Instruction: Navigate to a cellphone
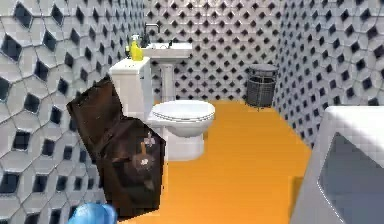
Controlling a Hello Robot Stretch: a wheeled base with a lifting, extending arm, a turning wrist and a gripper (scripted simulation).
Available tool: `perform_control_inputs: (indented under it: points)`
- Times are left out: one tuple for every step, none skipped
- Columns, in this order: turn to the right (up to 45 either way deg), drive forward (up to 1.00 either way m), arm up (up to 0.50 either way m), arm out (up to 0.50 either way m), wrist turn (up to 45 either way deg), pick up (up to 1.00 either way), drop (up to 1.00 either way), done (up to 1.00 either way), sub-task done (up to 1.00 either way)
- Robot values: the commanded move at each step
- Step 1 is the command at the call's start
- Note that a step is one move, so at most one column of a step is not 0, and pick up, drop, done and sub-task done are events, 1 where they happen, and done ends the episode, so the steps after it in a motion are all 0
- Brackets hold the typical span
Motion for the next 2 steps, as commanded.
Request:
perform_control_inputs:
  points:
    - [-45.0,0.0,0.0,0.0,0.0,0.0,0.0,0.0,0.0]
    - [-45.0,0.0,0.0,0.0,0.0,0.0,0.0,0.0,0.0]
